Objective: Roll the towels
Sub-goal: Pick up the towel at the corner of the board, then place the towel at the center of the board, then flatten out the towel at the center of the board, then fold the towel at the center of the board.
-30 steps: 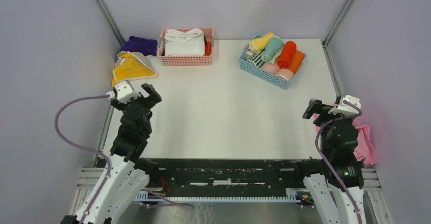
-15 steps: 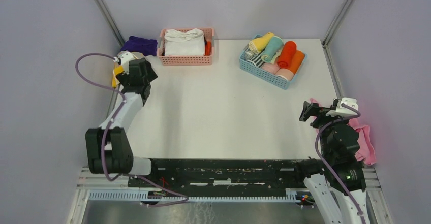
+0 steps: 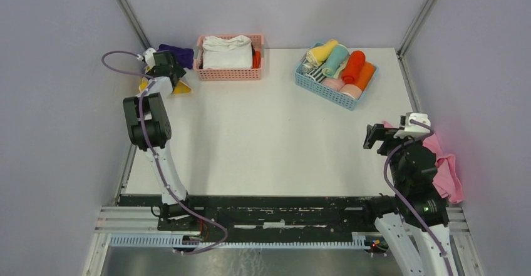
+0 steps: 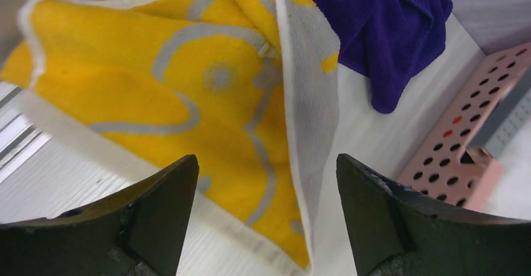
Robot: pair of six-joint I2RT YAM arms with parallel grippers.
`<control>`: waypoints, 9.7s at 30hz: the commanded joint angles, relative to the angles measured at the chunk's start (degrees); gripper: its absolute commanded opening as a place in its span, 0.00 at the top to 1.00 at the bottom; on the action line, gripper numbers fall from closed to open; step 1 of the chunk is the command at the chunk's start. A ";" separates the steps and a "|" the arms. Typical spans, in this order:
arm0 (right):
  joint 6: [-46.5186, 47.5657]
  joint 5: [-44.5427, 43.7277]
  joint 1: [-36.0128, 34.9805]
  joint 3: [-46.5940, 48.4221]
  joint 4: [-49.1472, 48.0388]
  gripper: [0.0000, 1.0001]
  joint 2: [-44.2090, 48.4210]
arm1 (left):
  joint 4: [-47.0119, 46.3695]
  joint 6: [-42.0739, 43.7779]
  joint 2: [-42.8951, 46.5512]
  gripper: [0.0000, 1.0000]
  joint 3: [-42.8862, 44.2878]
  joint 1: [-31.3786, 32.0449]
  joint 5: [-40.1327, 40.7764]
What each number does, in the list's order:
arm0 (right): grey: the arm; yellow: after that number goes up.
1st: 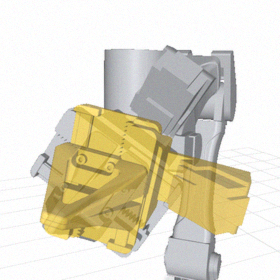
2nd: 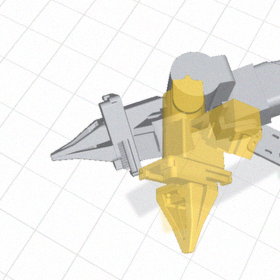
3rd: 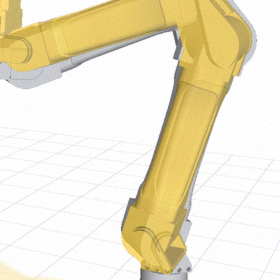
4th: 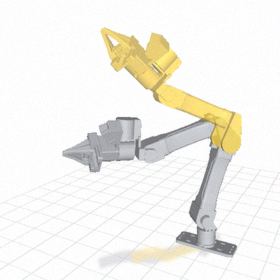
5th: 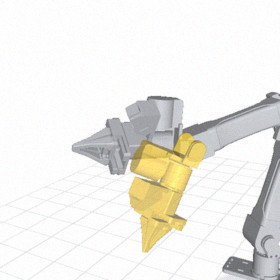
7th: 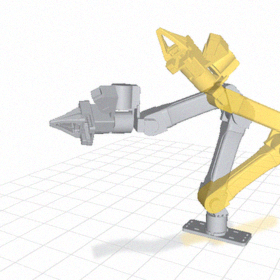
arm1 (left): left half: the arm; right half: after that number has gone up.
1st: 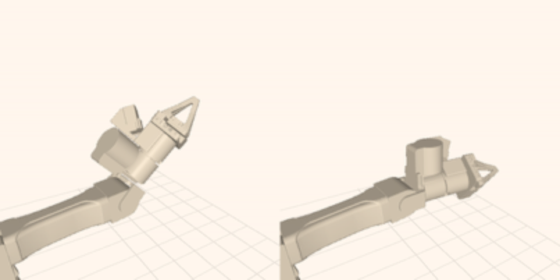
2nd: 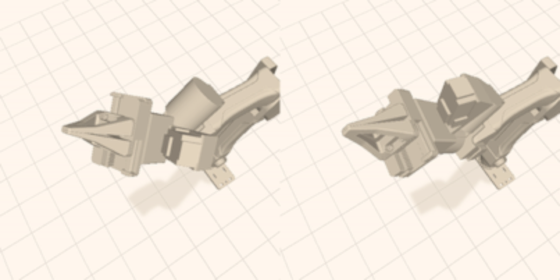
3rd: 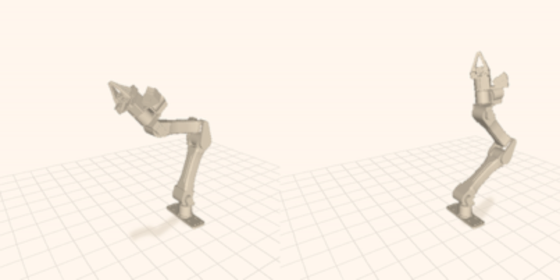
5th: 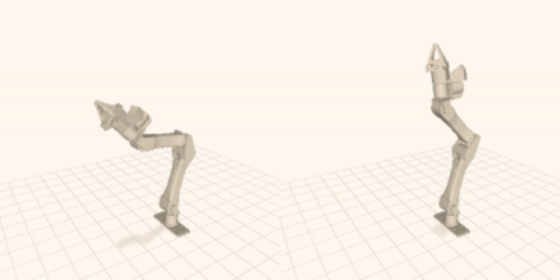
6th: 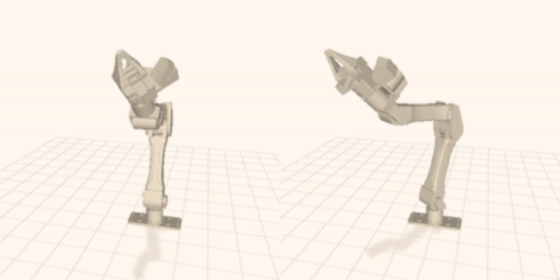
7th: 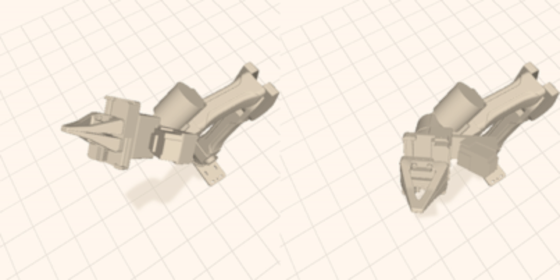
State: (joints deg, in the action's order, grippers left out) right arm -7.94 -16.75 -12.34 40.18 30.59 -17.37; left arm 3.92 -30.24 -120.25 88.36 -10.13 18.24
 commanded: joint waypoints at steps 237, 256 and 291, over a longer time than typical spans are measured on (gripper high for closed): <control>-8.59 18.95 0.30 10.87 -0.37 0.44 -65.52 | 32.14 18.67 5.84 0.54 -1.66 22.79 -8.76; -8.55 18.48 0.37 11.14 -0.26 0.44 -66.42 | 34.61 20.41 -1.66 0.63 -0.03 22.79 -9.74; -6.25 23.08 2.50 20.21 1.32 0.60 -86.04 | 35.20 22.85 -3.31 0.88 -0.45 22.79 -8.61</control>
State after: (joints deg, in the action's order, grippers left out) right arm -14.98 5.02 -9.93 59.77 30.92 -99.81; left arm 37.41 -11.31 -120.25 88.55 13.02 8.34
